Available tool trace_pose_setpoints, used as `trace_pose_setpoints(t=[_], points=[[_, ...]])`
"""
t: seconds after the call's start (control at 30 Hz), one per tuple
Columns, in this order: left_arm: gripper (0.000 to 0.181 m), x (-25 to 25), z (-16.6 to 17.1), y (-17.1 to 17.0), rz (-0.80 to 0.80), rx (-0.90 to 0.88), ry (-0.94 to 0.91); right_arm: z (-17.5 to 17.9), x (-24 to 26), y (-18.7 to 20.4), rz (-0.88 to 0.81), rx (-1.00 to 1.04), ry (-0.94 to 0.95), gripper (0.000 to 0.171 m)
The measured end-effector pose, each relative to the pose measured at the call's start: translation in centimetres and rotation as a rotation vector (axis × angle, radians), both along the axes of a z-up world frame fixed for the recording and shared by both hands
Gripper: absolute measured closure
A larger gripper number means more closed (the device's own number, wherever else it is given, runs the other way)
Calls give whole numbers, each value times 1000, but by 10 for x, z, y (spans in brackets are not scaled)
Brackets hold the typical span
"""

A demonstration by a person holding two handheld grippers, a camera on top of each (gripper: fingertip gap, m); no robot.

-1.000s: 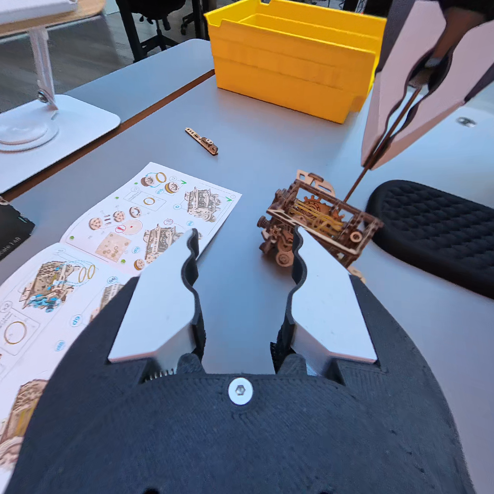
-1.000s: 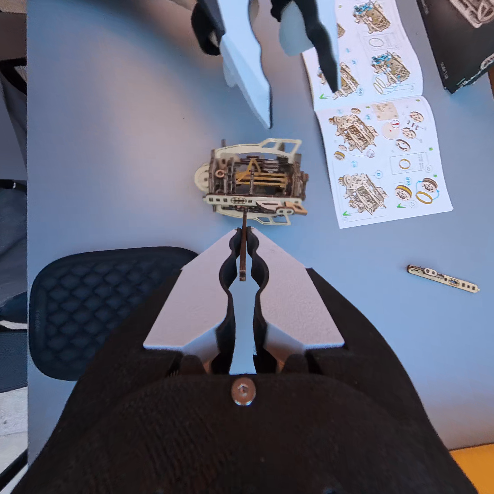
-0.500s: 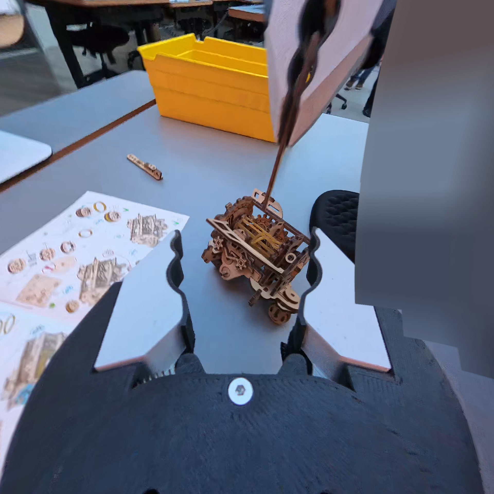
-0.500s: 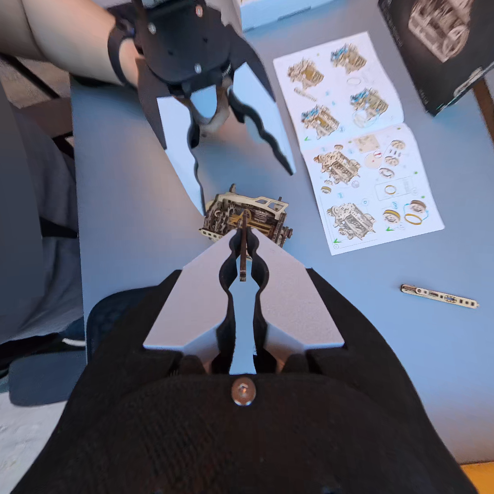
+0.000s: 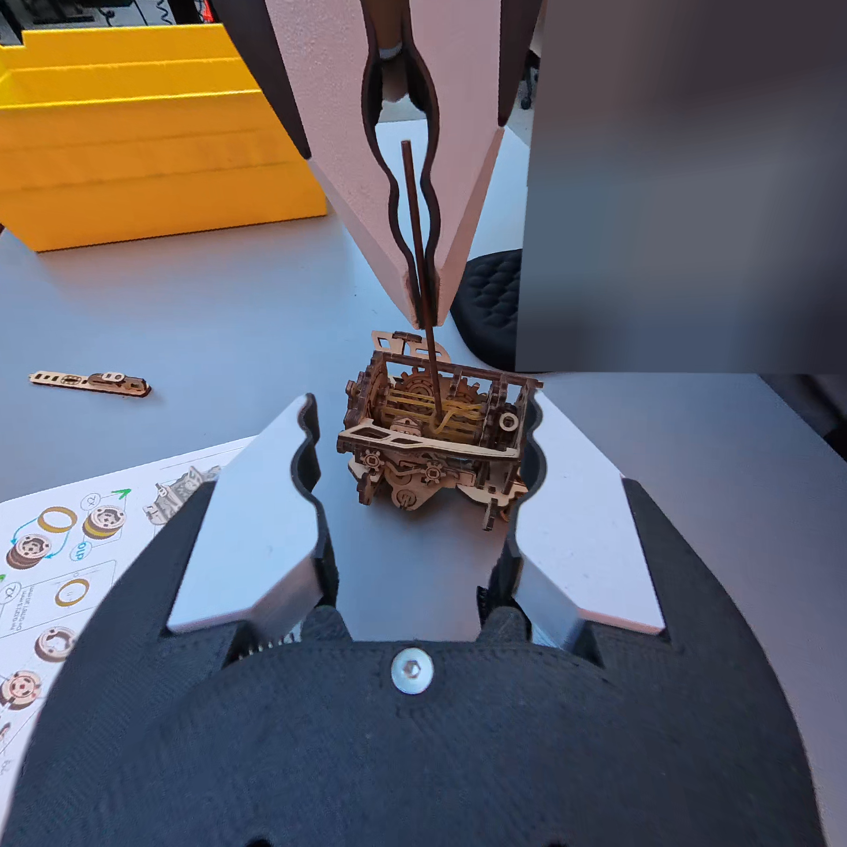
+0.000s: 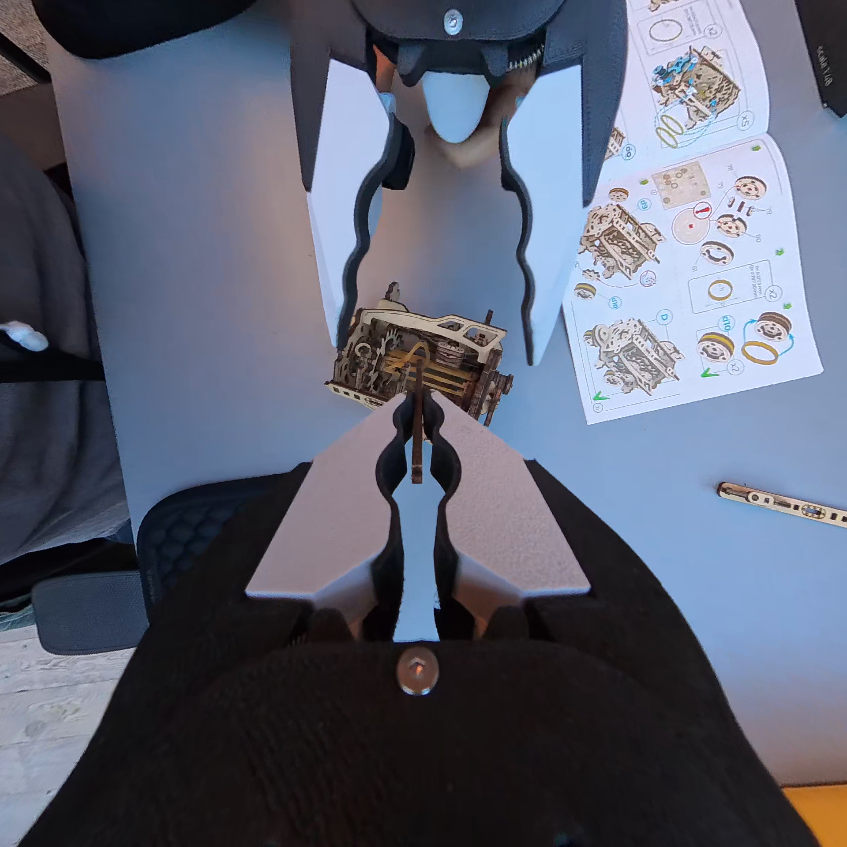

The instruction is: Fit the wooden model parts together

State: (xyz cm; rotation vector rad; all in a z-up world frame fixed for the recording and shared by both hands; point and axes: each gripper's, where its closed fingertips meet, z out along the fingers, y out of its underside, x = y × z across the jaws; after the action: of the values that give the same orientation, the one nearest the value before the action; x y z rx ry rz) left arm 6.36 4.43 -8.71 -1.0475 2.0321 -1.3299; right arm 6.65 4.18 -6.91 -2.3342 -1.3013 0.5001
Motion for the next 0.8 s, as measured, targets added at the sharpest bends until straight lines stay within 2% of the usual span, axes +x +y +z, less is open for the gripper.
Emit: trace_pose_setpoints(t=[0.3, 0.8], points=[[114, 1, -7, -7, -36, -22, 31, -2, 4, -1, -44, 68, -57, 171], [114, -2, -7, -6, -4, -4, 33, -2, 6, -5, -223, 291, -97, 170]])
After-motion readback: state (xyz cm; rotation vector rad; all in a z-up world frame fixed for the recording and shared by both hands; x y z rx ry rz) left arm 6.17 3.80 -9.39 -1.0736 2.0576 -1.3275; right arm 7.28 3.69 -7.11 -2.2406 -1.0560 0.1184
